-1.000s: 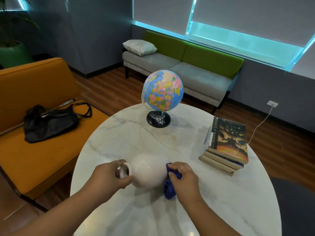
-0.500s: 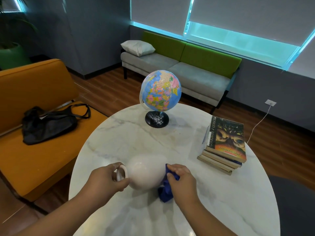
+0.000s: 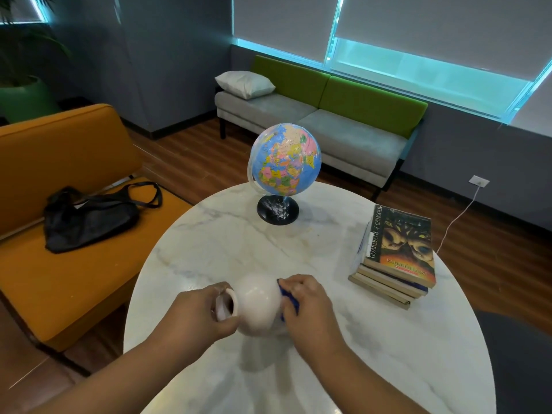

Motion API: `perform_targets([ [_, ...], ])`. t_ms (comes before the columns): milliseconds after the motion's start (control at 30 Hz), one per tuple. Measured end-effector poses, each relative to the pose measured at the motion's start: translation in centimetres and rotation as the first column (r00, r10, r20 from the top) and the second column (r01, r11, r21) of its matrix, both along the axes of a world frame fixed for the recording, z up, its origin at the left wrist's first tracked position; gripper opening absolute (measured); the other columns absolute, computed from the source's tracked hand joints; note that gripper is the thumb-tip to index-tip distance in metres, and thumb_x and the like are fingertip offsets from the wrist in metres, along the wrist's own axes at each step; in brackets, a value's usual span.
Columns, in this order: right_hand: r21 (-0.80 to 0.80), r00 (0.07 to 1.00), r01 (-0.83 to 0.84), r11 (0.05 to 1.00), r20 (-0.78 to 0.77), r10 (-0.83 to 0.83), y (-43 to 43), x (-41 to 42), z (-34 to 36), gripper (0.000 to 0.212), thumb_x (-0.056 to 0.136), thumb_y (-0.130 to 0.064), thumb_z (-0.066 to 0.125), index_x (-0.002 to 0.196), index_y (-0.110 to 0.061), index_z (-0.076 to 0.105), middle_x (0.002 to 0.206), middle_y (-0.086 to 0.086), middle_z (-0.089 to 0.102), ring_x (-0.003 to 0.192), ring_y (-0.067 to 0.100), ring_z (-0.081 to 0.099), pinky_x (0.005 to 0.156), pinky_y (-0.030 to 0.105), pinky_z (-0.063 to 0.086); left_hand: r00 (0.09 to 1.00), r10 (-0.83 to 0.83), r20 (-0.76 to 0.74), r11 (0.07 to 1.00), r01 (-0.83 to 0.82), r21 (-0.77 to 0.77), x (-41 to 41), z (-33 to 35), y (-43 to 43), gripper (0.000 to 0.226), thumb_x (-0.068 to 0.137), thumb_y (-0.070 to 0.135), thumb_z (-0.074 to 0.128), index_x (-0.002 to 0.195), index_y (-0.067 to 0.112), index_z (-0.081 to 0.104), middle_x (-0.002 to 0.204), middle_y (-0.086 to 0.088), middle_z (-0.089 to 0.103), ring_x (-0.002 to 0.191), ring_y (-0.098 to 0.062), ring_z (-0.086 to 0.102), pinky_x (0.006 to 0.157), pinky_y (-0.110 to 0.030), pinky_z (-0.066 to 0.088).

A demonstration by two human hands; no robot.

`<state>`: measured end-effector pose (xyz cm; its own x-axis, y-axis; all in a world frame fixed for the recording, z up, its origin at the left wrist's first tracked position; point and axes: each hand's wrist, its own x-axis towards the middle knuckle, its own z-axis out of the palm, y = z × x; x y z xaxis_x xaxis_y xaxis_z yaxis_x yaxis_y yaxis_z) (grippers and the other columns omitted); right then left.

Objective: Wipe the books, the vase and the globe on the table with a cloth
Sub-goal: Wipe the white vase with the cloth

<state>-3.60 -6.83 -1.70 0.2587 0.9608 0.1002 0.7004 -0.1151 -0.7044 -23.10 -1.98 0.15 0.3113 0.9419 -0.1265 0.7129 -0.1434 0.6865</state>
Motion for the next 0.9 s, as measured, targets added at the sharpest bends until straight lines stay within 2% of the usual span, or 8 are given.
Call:
perform_targets([
  [100,0.024,0.930,-0.326,0.945,0.186,0.316,-0.7,-2.8,1.1,0.033,0.091,-0.016,0.045,0.116,-0.017,0.066,0.121,-0.008,0.054,0.113,0.013,0.040,0.094,0.018,0.038,0.999,-0.036,-0.038,0.999,0.037,0.025,0.4,0.1,0.0,0.034,0.077,0.036,0.074,0.108,0.028,0.064,0.077,0.009,0.069,0.072,-0.006,0.064,0.063,-0.016,0.050],
  [167,-0.014,0.878,-0.420,0.907,0.249,0.410,-0.5,-3.0,2.0,0.044,0.090,-0.032,0.034,0.113,-0.016,0.068,0.119,-0.008,0.058,0.107,0.017,0.043,0.088,0.028,0.044,0.997,-0.054,-0.046,0.998,0.055,0.033,0.6,0.1,0.0,0.036,0.078,0.038,0.072,0.110,0.029,0.063,0.081,0.008,0.070,0.074,-0.006,0.065,0.067,-0.019,0.052],
  [233,0.000,0.910,-0.358,0.934,0.225,0.349,0.6,-1.9,2.1,0.043,0.088,-0.029,0.035,0.110,-0.018,0.071,0.116,-0.008,0.061,0.105,0.019,0.047,0.090,0.028,0.045,0.996,-0.069,-0.059,0.996,0.072,0.048,0.7,0.2,-0.2,0.045,0.077,0.039,0.072,0.120,0.030,0.059,0.084,0.010,0.069,0.077,-0.006,0.064,0.064,-0.013,0.049],
  [367,-0.153,0.969,-0.126,0.980,0.191,0.154,2.8,1.0,2.2,0.037,0.094,-0.011,0.044,0.120,-0.025,0.066,0.124,-0.009,0.054,0.118,0.011,0.044,0.094,0.009,0.028,0.992,-0.107,-0.066,0.993,0.110,0.042,0.8,0.7,-0.3,0.049,0.076,0.036,0.074,0.122,0.033,0.058,0.079,0.015,0.064,0.077,-0.008,0.064,0.066,-0.014,0.048],
  [567,-0.237,0.835,-0.404,0.884,0.298,0.462,0.9,-2.3,4.7,0.038,0.091,-0.021,0.039,0.117,-0.019,0.067,0.122,-0.004,0.056,0.112,0.020,0.040,0.094,0.031,0.041,0.988,-0.126,-0.092,0.989,0.132,0.064,0.8,0.6,0.1,0.035,0.075,0.037,0.072,0.109,0.030,0.062,0.076,0.012,0.067,0.072,-0.006,0.065,0.065,-0.018,0.050],
  [700,-0.286,0.886,-0.320,0.903,0.248,0.392,2.5,-2.2,5.6,0.035,0.091,-0.014,0.043,0.114,-0.023,0.068,0.119,-0.006,0.059,0.111,0.018,0.047,0.093,0.031,0.044,0.970,-0.195,-0.146,0.976,0.206,0.066,1.5,1.2,-0.3,0.031,0.077,0.037,0.069,0.106,0.028,0.061,0.081,0.009,0.069,0.074,-0.009,0.064,0.068,-0.024,0.052],
  [800,-0.319,0.937,-0.259,0.912,0.145,0.317,3.4,-2.1,6.2,0.049,0.092,-0.011,0.045,0.138,-0.029,0.045,0.119,-0.008,0.061,0.112,0.016,0.053,0.095,0.030,0.045,0.959,-0.214,-0.186,0.969,0.233,0.087,2.3,1.7,-0.3,0.038,0.079,0.040,0.067,0.113,0.027,0.058,0.092,0.009,0.070,0.082,-0.009,0.064,0.073,-0.020,0.051],
  [900,-0.363,0.949,-0.259,0.895,0.076,0.305,2.7,-2.9,7.1,0.061,0.090,-0.013,0.049,0.143,-0.032,0.026,0.115,-0.007,0.062,0.103,0.018,0.058,0.090,0.033,0.050,0.963,-0.183,-0.196,0.977,0.200,0.073,3.0,2.0,-0.1,0.049,0.079,0.041,0.069,0.122,0.023,0.056,0.102,0.005,0.070,0.089,-0.009,0.065,0.079,-0.022,0.052],
])
